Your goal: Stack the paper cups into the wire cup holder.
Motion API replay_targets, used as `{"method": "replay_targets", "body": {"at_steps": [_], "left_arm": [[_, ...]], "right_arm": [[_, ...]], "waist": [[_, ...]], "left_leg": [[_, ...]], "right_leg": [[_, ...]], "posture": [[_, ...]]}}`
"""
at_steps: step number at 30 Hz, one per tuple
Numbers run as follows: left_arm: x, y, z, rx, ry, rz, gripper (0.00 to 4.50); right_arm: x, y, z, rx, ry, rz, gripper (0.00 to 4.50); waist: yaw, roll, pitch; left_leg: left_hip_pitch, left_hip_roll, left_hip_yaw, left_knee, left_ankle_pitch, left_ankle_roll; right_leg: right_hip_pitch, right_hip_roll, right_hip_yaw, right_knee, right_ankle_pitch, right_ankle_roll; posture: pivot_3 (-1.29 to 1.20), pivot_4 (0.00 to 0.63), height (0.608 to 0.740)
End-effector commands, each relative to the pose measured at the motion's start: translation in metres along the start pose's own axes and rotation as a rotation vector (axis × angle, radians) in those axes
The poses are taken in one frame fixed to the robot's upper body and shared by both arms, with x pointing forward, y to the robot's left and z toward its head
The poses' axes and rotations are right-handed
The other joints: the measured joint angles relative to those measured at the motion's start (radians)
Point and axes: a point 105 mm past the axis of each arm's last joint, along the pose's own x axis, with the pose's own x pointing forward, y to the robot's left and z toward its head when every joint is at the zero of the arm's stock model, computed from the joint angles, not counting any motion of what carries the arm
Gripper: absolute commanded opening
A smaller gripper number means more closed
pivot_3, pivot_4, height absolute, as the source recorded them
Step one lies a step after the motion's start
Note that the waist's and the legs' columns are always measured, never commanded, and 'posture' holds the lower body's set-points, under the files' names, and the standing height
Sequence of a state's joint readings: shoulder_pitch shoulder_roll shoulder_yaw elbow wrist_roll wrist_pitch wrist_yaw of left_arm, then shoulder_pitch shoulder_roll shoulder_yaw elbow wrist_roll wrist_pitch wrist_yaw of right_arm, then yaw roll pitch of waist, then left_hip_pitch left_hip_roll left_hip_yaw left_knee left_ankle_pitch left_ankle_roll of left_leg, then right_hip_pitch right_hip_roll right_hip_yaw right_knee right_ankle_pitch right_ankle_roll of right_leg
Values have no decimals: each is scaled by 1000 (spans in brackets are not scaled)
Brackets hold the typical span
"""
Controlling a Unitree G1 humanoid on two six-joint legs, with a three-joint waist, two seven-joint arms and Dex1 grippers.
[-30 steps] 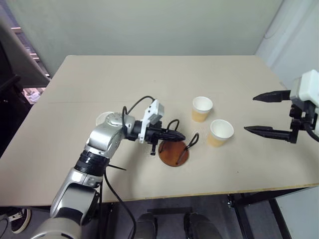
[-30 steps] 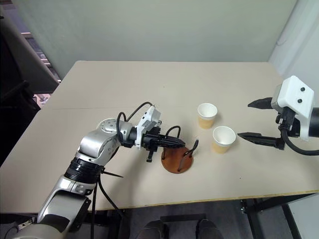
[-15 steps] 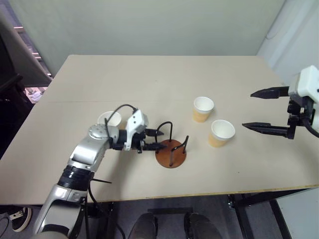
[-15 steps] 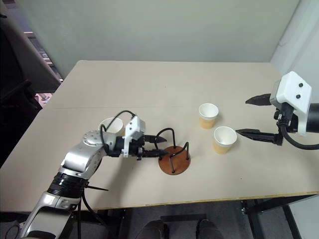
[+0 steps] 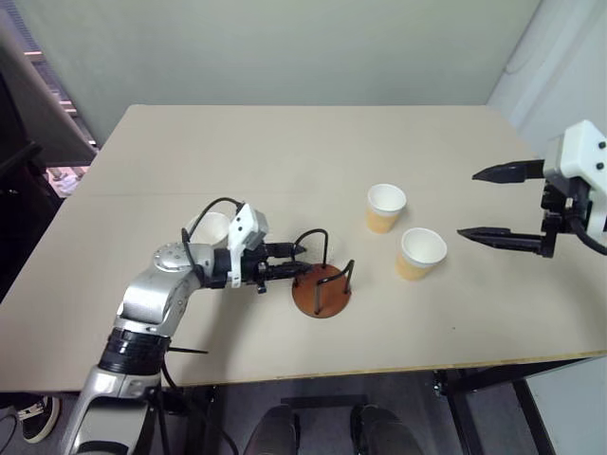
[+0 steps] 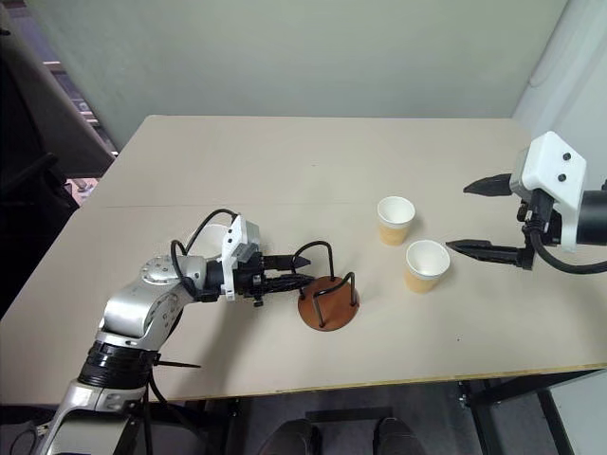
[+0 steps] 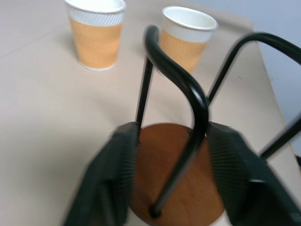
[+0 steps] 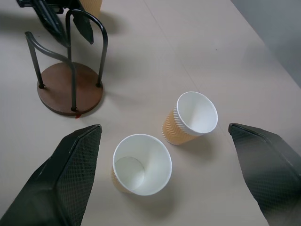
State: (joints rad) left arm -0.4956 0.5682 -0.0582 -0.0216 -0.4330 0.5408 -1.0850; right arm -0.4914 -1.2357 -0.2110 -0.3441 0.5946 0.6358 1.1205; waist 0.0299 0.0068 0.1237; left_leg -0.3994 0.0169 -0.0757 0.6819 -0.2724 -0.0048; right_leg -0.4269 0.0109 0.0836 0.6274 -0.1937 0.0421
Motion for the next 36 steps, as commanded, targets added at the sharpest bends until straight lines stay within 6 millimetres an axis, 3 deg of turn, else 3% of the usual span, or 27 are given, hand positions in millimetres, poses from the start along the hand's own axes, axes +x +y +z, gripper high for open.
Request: {"method": "replay_targets", "body": {"at_steps": [1, 4, 5, 14, 21, 28, 33, 36], "left_arm": [[5, 1, 14, 42, -38, 1, 1079], [9, -3, 15, 33, -45, -44, 80], [10, -6, 16, 32, -48, -75, 8], [45, -22, 30, 58, -90, -317, 8], [65, -27, 27, 279, 34, -465, 8], [71, -9, 40, 427, 59, -421, 8], [82, -6, 30, 373, 102, -372, 8], [81, -3, 27, 350, 100, -341, 771]], "right_arm": [[-3, -1, 7, -42, -8, -14, 4500], [-4, -1, 8, -42, -7, -17, 4500], [-4, -1, 8, -42, -7, -17, 4500], [-6, 2, 9, -40, 1, -28, 4500], [-9, 7, 8, -29, 15, -40, 4500], [-11, 12, 6, -16, 23, -48, 4500], [-9, 16, 5, -7, 26, -38, 4500], [-8, 19, 1, -8, 43, -13, 4500]], "waist": [[0, 0, 0], [-2, 0, 0], [-2, 0, 0], [6, 0, 0], [5, 1, 0], [3, 1, 0], [4, 1, 0], [4, 1, 0]], "left_leg": [[0, 0, 0, 0, 0, 0], [0, 0, 0, 0, 0, 0], [0, 0, 0, 0, 0, 0], [0, 0, 0, 1, -1, 2], [0, 0, 0, 1, -2, 3], [-1, 0, 0, 1, -3, 5], [-1, 0, 0, 2, -4, 6], [-1, 0, 1, 2, -5, 6]], "right_leg": [[0, 0, 0, 0, 0, 0], [0, 0, 0, 0, 0, 0], [0, 0, 0, 0, 0, 0], [0, -1, 0, 0, 1, 1], [0, 0, 0, 0, 1, 2], [0, -1, 0, -1, 1, 3], [1, -2, 0, -1, 0, 5], [1, -2, 0, -1, 0, 6]], "posture": [[0, 150, 740], [0, 150, 740], [0, 150, 740], [0, 150, 740], [0, 150, 740], [0, 150, 740], [0, 150, 740], [0, 150, 740]]}}
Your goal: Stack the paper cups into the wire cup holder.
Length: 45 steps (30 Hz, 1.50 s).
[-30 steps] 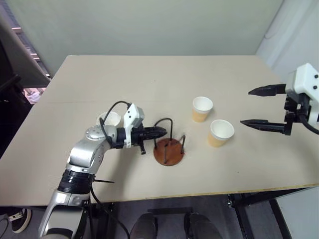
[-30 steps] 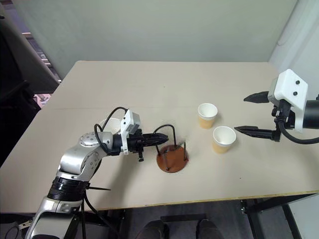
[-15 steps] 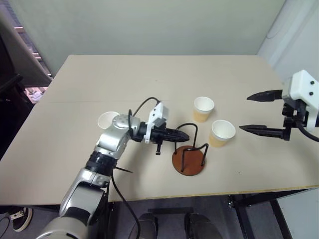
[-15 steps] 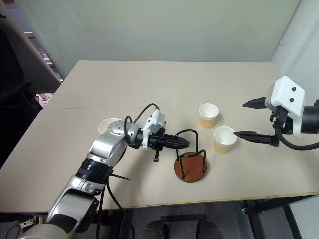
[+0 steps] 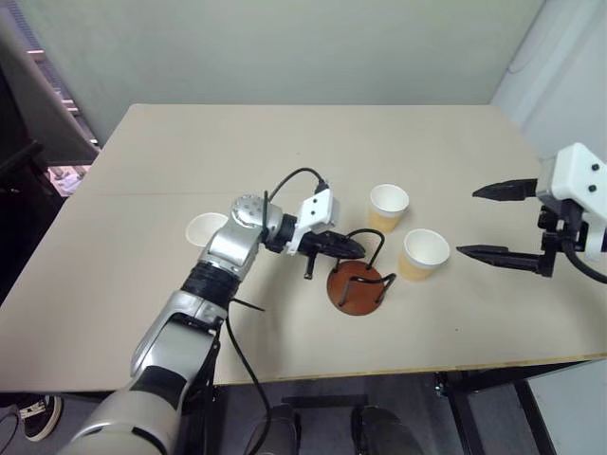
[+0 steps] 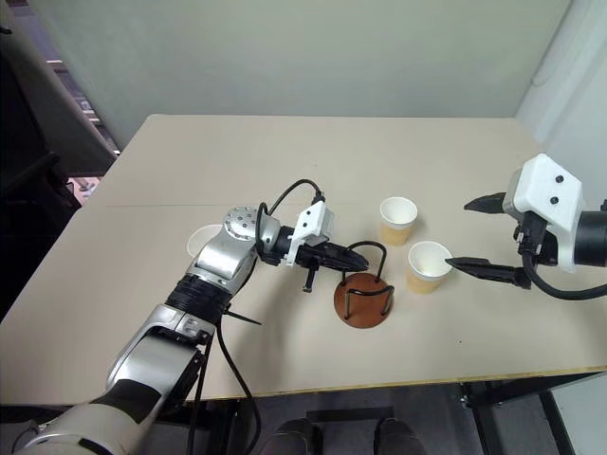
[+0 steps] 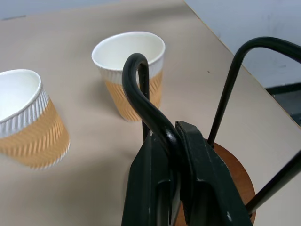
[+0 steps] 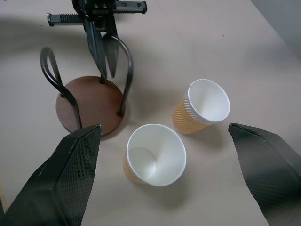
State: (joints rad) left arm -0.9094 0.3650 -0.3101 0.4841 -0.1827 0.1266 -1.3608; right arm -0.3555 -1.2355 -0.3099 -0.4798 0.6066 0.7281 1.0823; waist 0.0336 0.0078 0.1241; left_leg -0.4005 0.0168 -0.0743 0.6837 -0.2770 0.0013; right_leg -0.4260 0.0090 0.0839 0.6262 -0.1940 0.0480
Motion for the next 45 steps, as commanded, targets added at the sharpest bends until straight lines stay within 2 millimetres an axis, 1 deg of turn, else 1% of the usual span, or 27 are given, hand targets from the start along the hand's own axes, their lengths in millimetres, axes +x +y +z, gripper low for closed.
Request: {"method": "replay_targets", "body": {"at_steps": [1, 4, 7, 10, 12, 14, 16, 17, 19, 20, 22, 23, 25, 27, 31, 34, 38, 42, 44, 45], "left_arm": [[-2, 0, -2, -3, 5, 28, 1134], [-4, -4, -4, -8, 11, 15, 2136], [-9, -1, -4, 12, 18, 70, 3233], [-19, 0, -6, 4, 14, 115, 3233], [-32, -2, -6, -9, 8, 149, 3233], [-56, -7, -10, -31, 18, 196, 3233], [-70, -13, -12, -42, 38, 218, 3233], [-81, -17, -11, -47, 47, 232, 3233], [-96, -23, -9, -55, 57, 252, 3233], [-106, -29, -6, -59, 62, 254, 3233], [-119, -42, 0, -60, 74, 245, 3233], [-123, -46, 5, -53, 78, 247, 3233], [-124, -50, 11, -41, 81, 253, 3233], [-120, -51, 16, -33, 79, 257, 3233], [-113, -56, 23, -26, 64, 270, 3233], [-113, -57, 23, -39, 66, 299, 3278], [-115, -60, 21, -50, 76, 317, 3278], [-116, -59, 20, -37, 98, 332, 3278], [-118, -59, 24, -32, 95, 329, 3278], [-120, -59, 25, -29, 94, 329, 3278]], "right_arm": [[-7, 1, 7, -43, -7, -3, 4500], [-2, 3, 8, -52, -15, 24, 4500], [3, 5, 9, -56, -28, 50, 4500], [11, 10, 6, -50, -36, 87, 4500], [20, 17, 2, -41, -38, 128, 4500], [31, 17, -8, -36, -15, 132, 4500], [37, 15, -15, -37, 3, 125, 4500], [39, 15, -17, -39, 7, 132, 4500], [44, 15, -20, -43, 11, 148, 4500], [49, 17, -23, -46, 14, 161, 4500], [62, 17, -32, -61, 40, 163, 4500], [70, 16, -37, -71, 60, 154, 4500], [78, 16, -42, -82, 78, 158, 4500], [82, 17, -46, -89, 86, 166, 4500], [93, 17, -60, -100, 120, 171, 4500], [97, 14, -63, -105, 121, 163, 3898], [98, 9, -56, -115, 92, 157, 2514], [97, 3, -58, -117, 95, 146, 995], [94, 1, -54, -114, 81, 139, 299], [92, 0, -50, -111, 63, 144, 35]], "waist": [[0, 0, 0], [0, 0, 0], [1, 0, 0], [-2, 0, 0], [-3, 0, 0], [-9, 0, 0], [-16, 0, 0], [-16, 0, 0], [-18, 0, 0], [-17, 0, 0], [-19, 0, 0], [-20, 0, 0], [-16, 0, 0], [-10, 0, 0], [-15, 0, 0], [-22, 0, 0], [-28, 0, 0], [-27, 0, 0], [-27, 0, 0], [-27, 0, 0]], "left_leg": [[0, 0, 0, 0, 0, 0], [0, 0, 1, 0, 1, -2], [0, 0, 1, 0, 1, -2], [0, 0, 1, 1, 1, -2], [0, 0, 1, 1, 1, -2], [0, 0, 1, 1, 3, -6], [1, 1, 1, 0, 4, -9], [1, 1, 1, 0, 4, -9], [0, 1, 1, 0, 5, -9], [0, 1, 1, 0, 5, -9], [0, 1, 1, -1, 4, -8], [1, 1, 1, -1, 3, -6], [1, 2, 1, 0, -1, 1], [1, 1, 1, 0, -1, 1], [1, 2, 1, 0, -1, 0], [1, 3, 1, 0, 0, 0], [1, 6, 2, -1, 1, -2], [2, 9, 2, -1, 1, -3], [2, 10, 2, -1, 1, -3], [2, 10, 2, -1, 1, -3]], "right_leg": [[0, 0, 0, 0, 0, 0], [-1, 0, 1, 0, 0, 1], [0, 0, 1, 0, -1, 1], [0, 0, 1, 0, -1, 1], [0, 1, 1, 0, -1, 1], [-1, 1, 1, 0, -1, 1], [-1, 2, 2, 1, -1, 1], [-2, 2, 2, 1, -1, 1], [-3, 2, 2, 1, 0, 0], [-3, 2, 2, 1, 0, 0], [-3, 2, 2, 1, 0, -1], [-3, 2, 2, 1, 0, -1], [-3, 1, 1, 1, 0, -2], [-3, 0, 1, 1, 1, -3], [-3, 0, 0, 1, 3, -6], [-4, 0, -1, 1, 4, -8], [-6, 2, -1, 2, 6, -11], [-6, 3, -2, 2, 7, -14], [-6, 4, -2, 2, 7, -14], [-6, 4, -2, 2, 7, -15]], "posture": [[0, 150, 740], [0, 150, 740], [0, 150, 740], [0, 150, 740], [0, 150, 740], [0, 150, 740], [0, 150, 740], [0, 150, 740], [0, 150, 740], [0, 150, 740], [0, 150, 740], [0, 150, 740], [0, 150, 740], [0, 150, 740], [0, 150, 740], [0, 150, 740], [0, 150, 740], [0, 150, 740], [0, 150, 740], [0, 150, 740]]}}
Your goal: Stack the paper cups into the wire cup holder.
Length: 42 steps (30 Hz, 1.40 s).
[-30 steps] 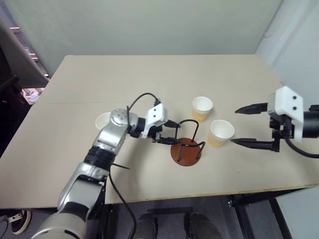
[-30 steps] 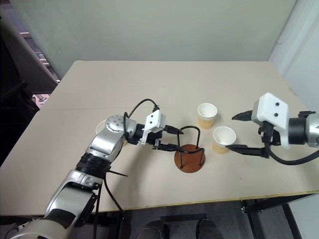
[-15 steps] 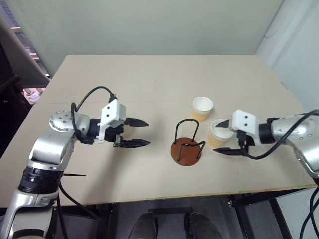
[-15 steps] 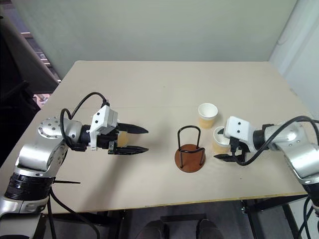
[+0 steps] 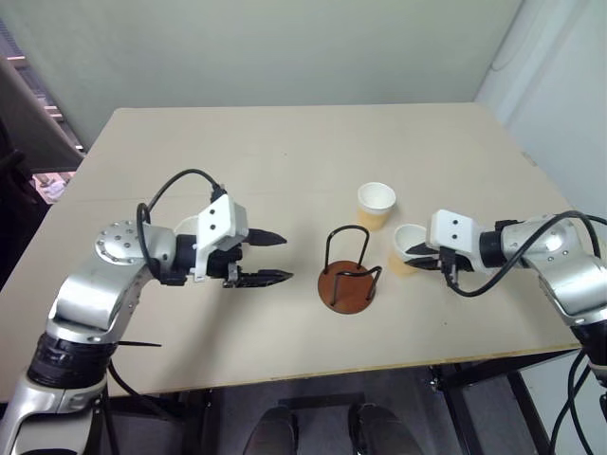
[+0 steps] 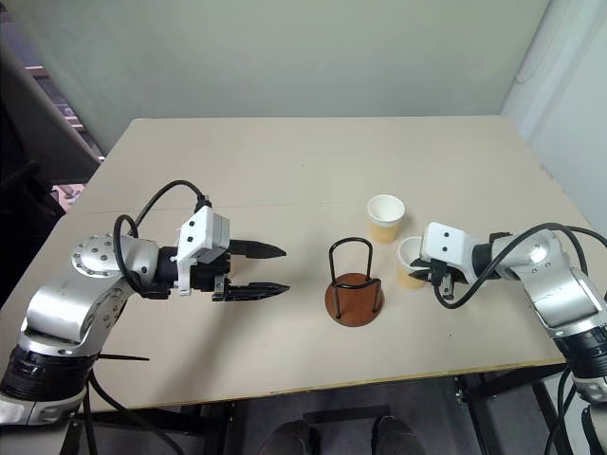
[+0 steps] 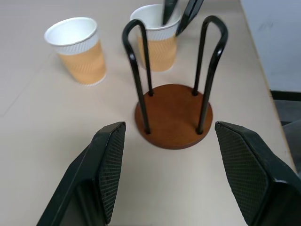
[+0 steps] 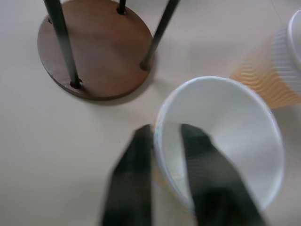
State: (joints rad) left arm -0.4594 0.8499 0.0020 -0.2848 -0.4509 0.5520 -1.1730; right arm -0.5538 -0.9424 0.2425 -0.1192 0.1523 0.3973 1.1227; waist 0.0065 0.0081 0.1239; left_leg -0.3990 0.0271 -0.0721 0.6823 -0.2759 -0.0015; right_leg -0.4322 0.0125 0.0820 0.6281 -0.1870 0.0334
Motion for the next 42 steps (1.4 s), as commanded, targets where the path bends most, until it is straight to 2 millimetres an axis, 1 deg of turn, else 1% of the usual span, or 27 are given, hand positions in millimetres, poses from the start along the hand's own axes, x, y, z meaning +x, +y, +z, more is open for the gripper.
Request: {"method": "replay_targets", "body": {"at_steps": [1, 3, 5, 7, 9, 10, 12, 14, 16, 20, 22, 23, 25, 29, 32, 36, 37, 40, 42], "left_arm": [[-8, 1, 16, 61, -27, 10, 3278], [-10, 3, 16, 66, -23, 21, 3278], [-11, 7, 13, 70, -11, 33, 3278], [-11, 7, 13, 72, -11, 34, 3278], [-11, 8, 14, 73, -13, 31, 3278], [-11, 8, 13, 74, -14, 31, 3278], [-11, 9, 12, 72, -12, 32, 3278], [-11, 9, 11, 71, -10, 29, 3278], [-10, 9, 10, 71, -8, 25, 3278], [-10, 8, 9, 70, -3, 19, 3278], [-12, 7, 8, 70, 5, 21, 3278], [-12, 7, 7, 69, 9, 24, 3278], [-12, 5, 7, 68, 10, 24, 3278], [-14, 3, 5, 65, 25, 33, 3278], [-16, 3, 4, 65, 32, 46, 3278], [-18, 2, 4, 64, 34, 51, 3278], [-18, 2, 4, 63, 36, 55, 3278], [-21, 3, 4, 61, 38, 68, 3278], [-23, 3, 5, 61, 36, 74, 3278]], "right_arm": [[-17, -10, 21, -37, -69, -32, 35], [-24, -9, 30, -39, -100, -20, 35], [-43, -16, 43, -55, -135, -46, 35], [-66, -30, 62, -77, -179, -98, 35], [-85, -35, 86, -112, -238, -111, 35], [-91, -34, 98, -130, -267, -100, 35], [-95, -19, 124, -162, -355, -9, 35], [-90, 3, 139, -195, -398, 103, 35], [-78, 15, 139, -207, -382, 154, 35], [-56, 19, 131, -198, -348, 150, 35], [-49, 19, 128, -191, -343, 146, 35], [-46, 19, 126, -194, -334, 143, 35], [-41, 20, 124, -197, -325, 143, 35], [-36, 27, 122, -200, -319, 184, 35], [-32, 29, 117, -205, -296, 201, 619], [-31, 28, 114, -218, -282, 200, 1973], [-32, 27, 114, -221, -284, 197, 2385], [-42, 9, 117, -225, -307, 148, 3503], [-45, -24, 113, -210, -293, 38, 4150]], "waist": [[0, 0, 0], [0, 0, 0], [0, 0, 0], [0, 1, 1], [0, 1, 1], [-1, 1, 1], [-1, 1, 0], [-1, 0, 0], [-1, 0, 0], [0, 0, 0], [0, 0, 0], [0, 0, 0], [-1, 0, 0], [-1, 0, 0], [-1, 0, 0], [-1, 0, 0], [-1, 0, 0], [-1, 0, 0], [-3, 0, 0]], "left_leg": [[0, 0, 0, 0, 0, 0], [0, 1, 1, 0, 0, 0], [0, 1, 1, -1, 0, -1], [0, 1, 1, -1, 1, -2], [-1, 1, 2, -2, 1, -3], [-1, 1, 2, -1, 1, -3], [-1, 2, 2, -3, 1, -4], [-1, 3, 2, -4, 2, -4], [0, 3, 1, -5, 5, -11], [-1, 3, 1, -4, 5, -11], [-1, 3, 1, -4, 4, -9], [-1, 3, 1, -4, 2, -6], [-1, 3, 1, -4, 2, -6], [-1, 3, 1, -4, 3, -6], [-1, 3, 1, -4, 3, -6], [-1, 3, 2, -4, 3, -6], [-1, 3, 2, -4, 3, -6], [-1, 3, 2, -4, 3, -6], [-1, 3, 2, -4, 3, -7]], "right_leg": [[0, 0, 0, 0, 0, 0], [-1, 0, 0, 0, 0, -1], [-1, 1, 0, 0, 0, -2], [-1, 1, 0, 0, -1, -2], [-3, 0, 0, 0, -1, -3], [-3, 1, 0, 0, -1, -4], [-3, 1, 0, 0, -3, -7], [-4, 3, 0, 0, -6, -13], [-4, 5, 0, 1, -8, -15], [-4, 4, 0, 1, -6, -12], [-4, 3, 0, 1, -2, -6], [-5, 3, 0, 1, -2, -6], [-5, 3, 0, 1, -1, -7], [-5, 3, 0, 1, -1, -7], [-6, 3, 0, 1, -1, -8], [-6, 3, 0, 1, 0, -8], [-6, 3, 0, 1, 0, -8], [-6, 3, 0, 1, -1, -8], [-6, 3, 0, 1, 0, -9]], "posture": [[0, 150, 740], [0, 150, 740], [0, 150, 740], [0, 150, 740], [0, 150, 740], [0, 150, 740], [0, 150, 740], [0, 150, 740], [0, 150, 740], [0, 150, 740], [0, 150, 740], [0, 150, 740], [0, 150, 740], [0, 150, 740], [0, 150, 740], [0, 150, 740], [0, 150, 740], [0, 150, 740], [0, 150, 740]]}}
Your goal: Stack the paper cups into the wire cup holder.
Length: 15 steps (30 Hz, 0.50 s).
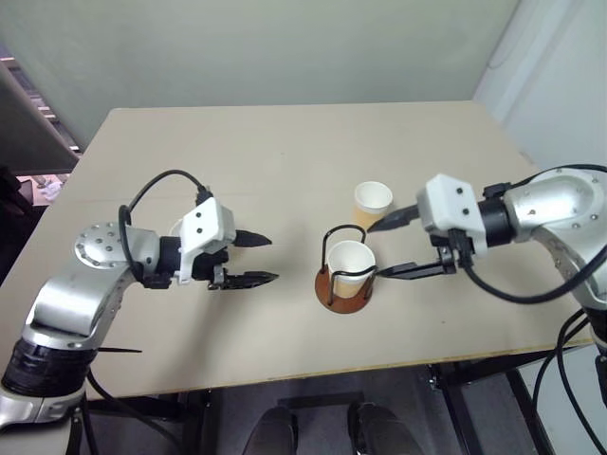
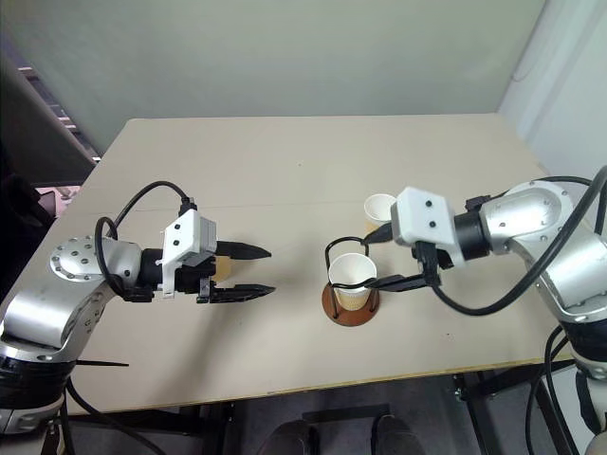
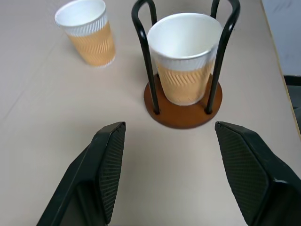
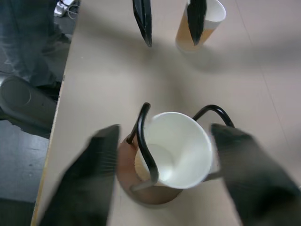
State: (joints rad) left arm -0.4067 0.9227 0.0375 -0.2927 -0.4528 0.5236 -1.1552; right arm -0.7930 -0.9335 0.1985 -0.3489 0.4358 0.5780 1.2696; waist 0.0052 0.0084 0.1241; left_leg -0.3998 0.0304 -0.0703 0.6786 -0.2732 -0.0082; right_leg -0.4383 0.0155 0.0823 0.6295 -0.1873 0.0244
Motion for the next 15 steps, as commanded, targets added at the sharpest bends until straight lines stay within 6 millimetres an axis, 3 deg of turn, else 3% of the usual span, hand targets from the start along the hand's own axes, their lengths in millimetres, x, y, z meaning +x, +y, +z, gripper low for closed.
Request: {"method": "replay_targets", "body": {"at_steps": [1, 4, 8, 11, 15], "left_arm": [[-8, 1, 13, 43, -25, 26, 3278], [-7, 3, 12, 38, -30, 44, 3278], [-3, 5, 12, 32, -40, 66, 3278], [1, 1, 14, 29, -51, 73, 3278], [-1, -4, 12, 22, -42, 77, 3278]], "right_arm": [[-25, -55, -7, -55, 39, -217, 4150], [-20, -86, -23, -47, 61, -279, 4150], [3, -103, -41, -51, 92, -261, 4150], [24, -99, -65, -51, 155, -175, 4150], [35, -98, -76, -47, 174, -149, 4150]], "waist": [[-2, 0, 0], [-6, 0, 0], [-9, 0, 0], [-8, 0, 0], [-8, 0, 0]], "left_leg": [[0, 0, 0, 0, 0, 0], [0, 0, -1, 0, 0, 0], [0, 1, -2, -2, 1, 0], [-1, 1, -2, -6, 2, -2], [-3, 1, -2, -8, 4, -6]], "right_leg": [[0, 0, 0, 0, 0, -1], [-2, 0, 1, 0, 3, -5], [-6, 0, 1, 5, 5, -4], [-10, 0, 0, 8, 4, -4], [-12, 0, 0, 8, 4, -5]], "posture": [[0, 150, 740], [0, 150, 740], [0, 150, 740], [0, 150, 740], [0, 150, 740]]}}
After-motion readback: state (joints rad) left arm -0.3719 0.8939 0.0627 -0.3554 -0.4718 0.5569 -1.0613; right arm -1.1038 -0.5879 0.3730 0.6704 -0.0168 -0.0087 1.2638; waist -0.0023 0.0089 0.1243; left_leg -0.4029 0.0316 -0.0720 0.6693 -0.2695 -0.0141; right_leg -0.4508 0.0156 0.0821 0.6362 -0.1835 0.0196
